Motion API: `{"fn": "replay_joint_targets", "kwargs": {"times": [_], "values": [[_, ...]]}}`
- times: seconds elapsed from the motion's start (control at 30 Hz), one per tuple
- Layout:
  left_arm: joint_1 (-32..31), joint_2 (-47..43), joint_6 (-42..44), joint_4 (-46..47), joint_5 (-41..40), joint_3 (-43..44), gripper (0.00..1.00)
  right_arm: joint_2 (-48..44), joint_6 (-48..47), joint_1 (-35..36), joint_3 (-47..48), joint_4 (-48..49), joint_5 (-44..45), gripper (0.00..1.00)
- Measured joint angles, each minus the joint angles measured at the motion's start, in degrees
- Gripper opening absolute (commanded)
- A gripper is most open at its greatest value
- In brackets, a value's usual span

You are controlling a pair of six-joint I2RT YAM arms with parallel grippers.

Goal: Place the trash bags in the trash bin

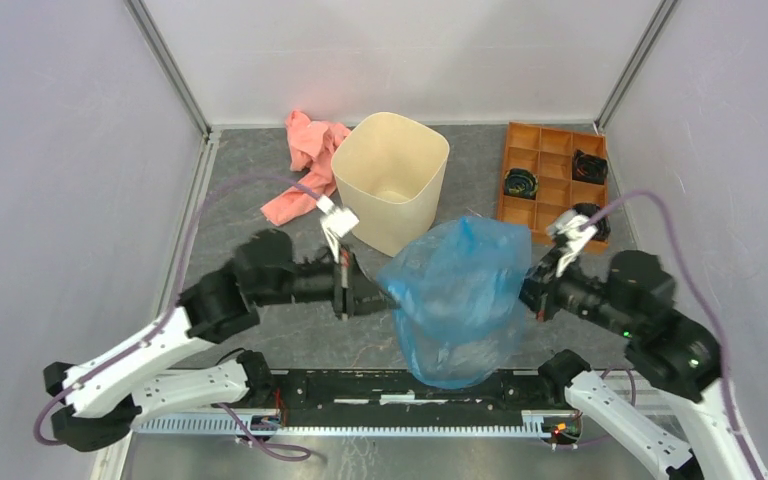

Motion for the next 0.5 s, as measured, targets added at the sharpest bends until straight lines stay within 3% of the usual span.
{"fn": "replay_joint_targets", "kwargs": {"times": [0.1,0.23,0.4,0.5], "values": [[0.0,3.4,3.5,2.6,-0.4,14.0,0.02,2.6,-0.9,0.0,10.1,2.2,4.7,0.00],[0.0,11.6,9.3,2.5,-2.1,28.5,0.02,7.4,-2.6,0.0,15.8,2.9,9.4,0.00],[0.1,20.7,14.4,1.0,-2.5,34.4,0.02,12.8,-4.6,0.0,16.7,2.6,11.1,0.00],[0.8,26.4,15.6,-1.6,-4.3,34.4,0.02,15.6,-5.0,0.2,16.8,1.9,19.2,0.00]]}}
